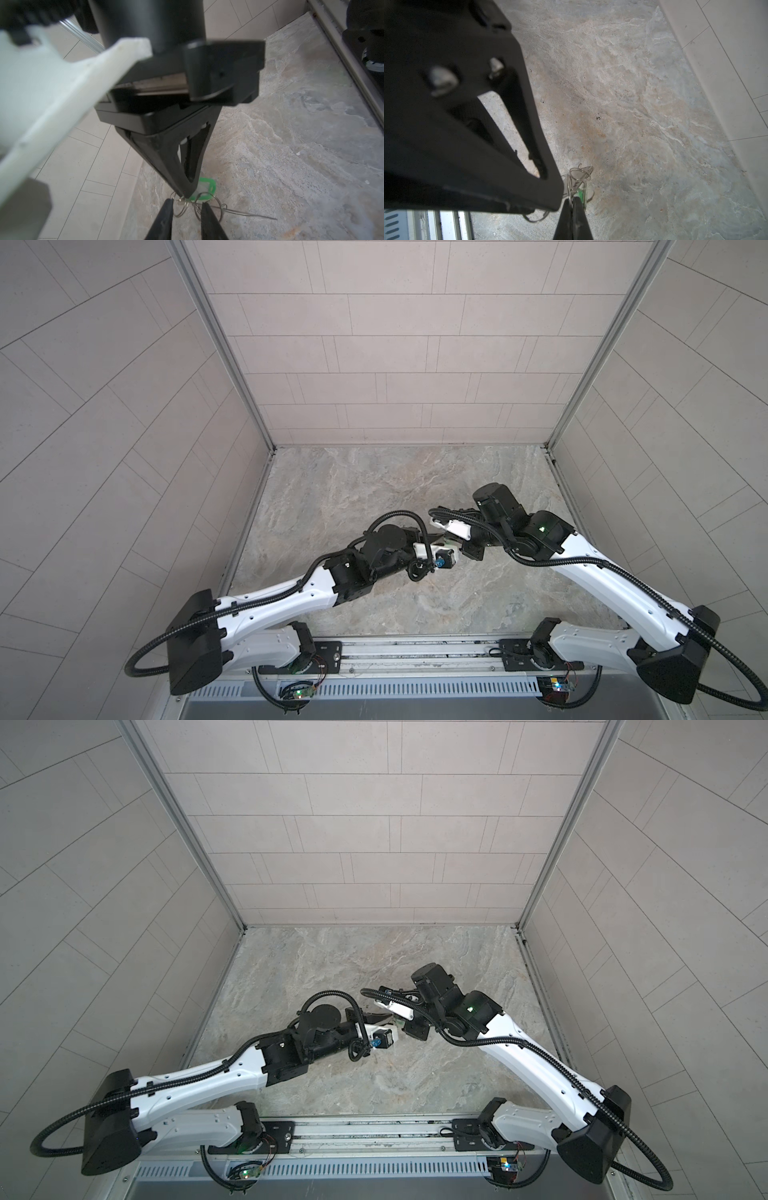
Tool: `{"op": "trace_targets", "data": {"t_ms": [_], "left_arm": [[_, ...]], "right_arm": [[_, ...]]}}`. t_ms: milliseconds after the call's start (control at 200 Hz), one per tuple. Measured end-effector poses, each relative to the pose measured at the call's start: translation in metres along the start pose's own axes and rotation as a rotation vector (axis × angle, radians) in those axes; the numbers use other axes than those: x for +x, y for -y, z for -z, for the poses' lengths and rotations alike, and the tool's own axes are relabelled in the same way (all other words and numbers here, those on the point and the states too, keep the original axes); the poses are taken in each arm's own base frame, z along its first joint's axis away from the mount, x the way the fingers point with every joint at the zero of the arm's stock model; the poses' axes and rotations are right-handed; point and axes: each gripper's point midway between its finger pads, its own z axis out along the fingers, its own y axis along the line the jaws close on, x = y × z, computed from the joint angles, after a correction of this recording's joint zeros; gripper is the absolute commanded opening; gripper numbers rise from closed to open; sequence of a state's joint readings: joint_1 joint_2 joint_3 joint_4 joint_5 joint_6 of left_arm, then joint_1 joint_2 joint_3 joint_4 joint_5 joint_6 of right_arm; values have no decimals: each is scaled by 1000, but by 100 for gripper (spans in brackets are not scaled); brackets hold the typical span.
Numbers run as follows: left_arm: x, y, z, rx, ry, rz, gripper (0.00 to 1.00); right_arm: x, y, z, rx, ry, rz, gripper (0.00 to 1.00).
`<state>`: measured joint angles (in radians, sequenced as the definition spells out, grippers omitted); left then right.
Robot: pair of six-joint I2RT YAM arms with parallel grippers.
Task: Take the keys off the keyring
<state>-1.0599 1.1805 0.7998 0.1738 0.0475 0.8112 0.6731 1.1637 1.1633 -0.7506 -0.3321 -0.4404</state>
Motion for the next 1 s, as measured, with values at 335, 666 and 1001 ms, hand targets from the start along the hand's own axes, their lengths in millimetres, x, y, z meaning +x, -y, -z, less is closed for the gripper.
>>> {"op": "trace_targets", "data": {"t_ms": [335, 666, 1001], "left_arm": [[13, -10, -5, -89, -126, -74, 25], [13, -14, -8, -97, -150, -42, 24], [13, -12, -15, -71, -168, -20, 18]], "right_arm": [[2, -2, -1, -11, -8, -14, 0], [2, -2, -1, -10, -8, -29, 0], [3, 0, 0, -2, -12, -39, 0]]}}
